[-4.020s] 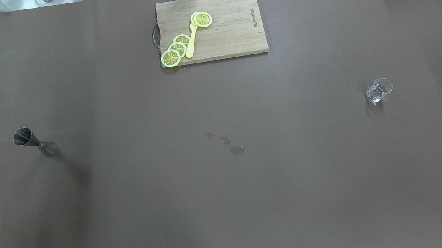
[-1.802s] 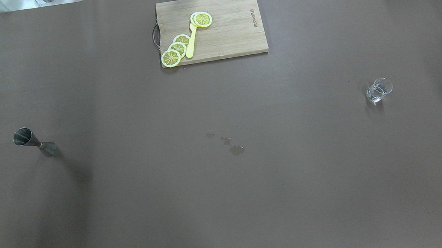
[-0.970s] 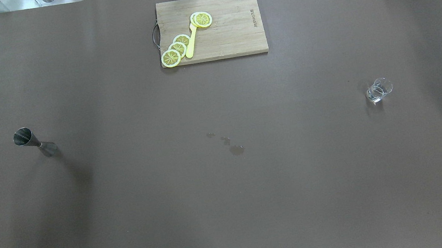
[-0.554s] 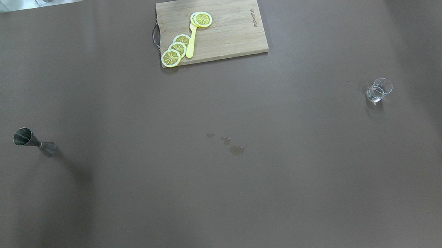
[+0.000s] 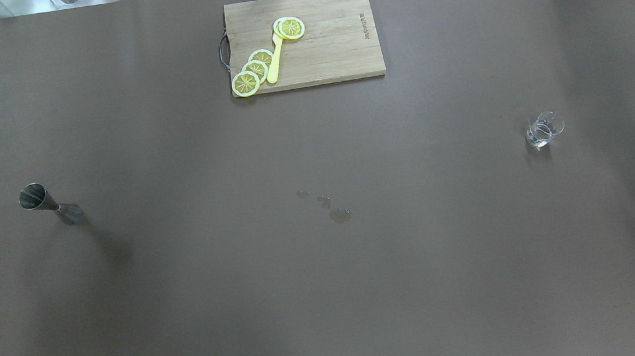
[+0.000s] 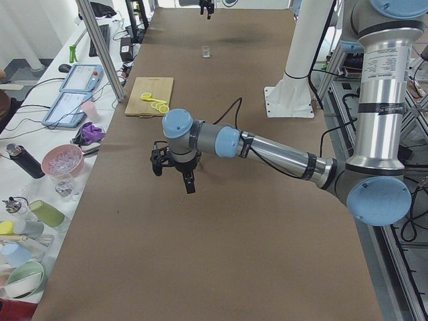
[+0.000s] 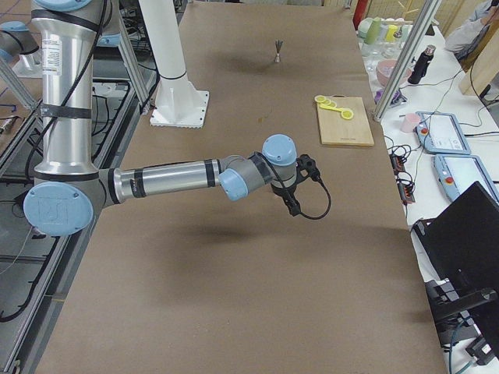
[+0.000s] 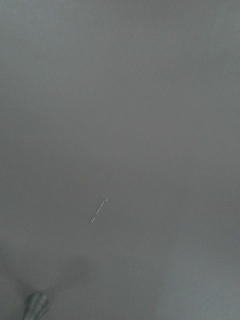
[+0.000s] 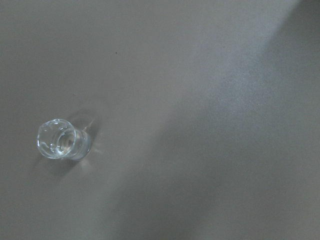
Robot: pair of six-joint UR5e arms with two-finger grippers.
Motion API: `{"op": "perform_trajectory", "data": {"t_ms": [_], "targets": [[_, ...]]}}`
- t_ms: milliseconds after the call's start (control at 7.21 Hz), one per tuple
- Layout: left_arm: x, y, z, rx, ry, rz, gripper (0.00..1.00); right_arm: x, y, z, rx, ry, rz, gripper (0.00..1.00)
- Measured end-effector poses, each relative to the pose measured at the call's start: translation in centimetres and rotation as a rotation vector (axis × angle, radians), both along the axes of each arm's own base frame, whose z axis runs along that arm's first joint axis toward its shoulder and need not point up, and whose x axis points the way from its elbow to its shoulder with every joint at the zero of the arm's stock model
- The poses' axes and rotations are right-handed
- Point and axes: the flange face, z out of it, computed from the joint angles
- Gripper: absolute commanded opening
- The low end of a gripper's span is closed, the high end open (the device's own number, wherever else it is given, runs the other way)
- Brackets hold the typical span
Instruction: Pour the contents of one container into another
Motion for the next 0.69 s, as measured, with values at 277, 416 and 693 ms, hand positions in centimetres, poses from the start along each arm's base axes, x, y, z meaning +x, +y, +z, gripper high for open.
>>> {"op": "perform_trajectory", "data": {"t_ms": [277,416,693], "targets": [[3.6,-1.1,-7.5,-0.034,0.021,-0.074,0.99,-0.2,-0.1,1.9,0.090,-0.006,-0.051,1.00],[6.6,-1.2,-11.6,-0.052,0.032,-0.111,0.99,-0.3,0.0,2.8,0.134,-0.017,-0.077,1.00],[14.4,1.1,-17.4,-0.005,-0.038,-0.153,0.99,-0.6,0.3,4.2,0.186,-0.058,-0.114,1.00]]}}
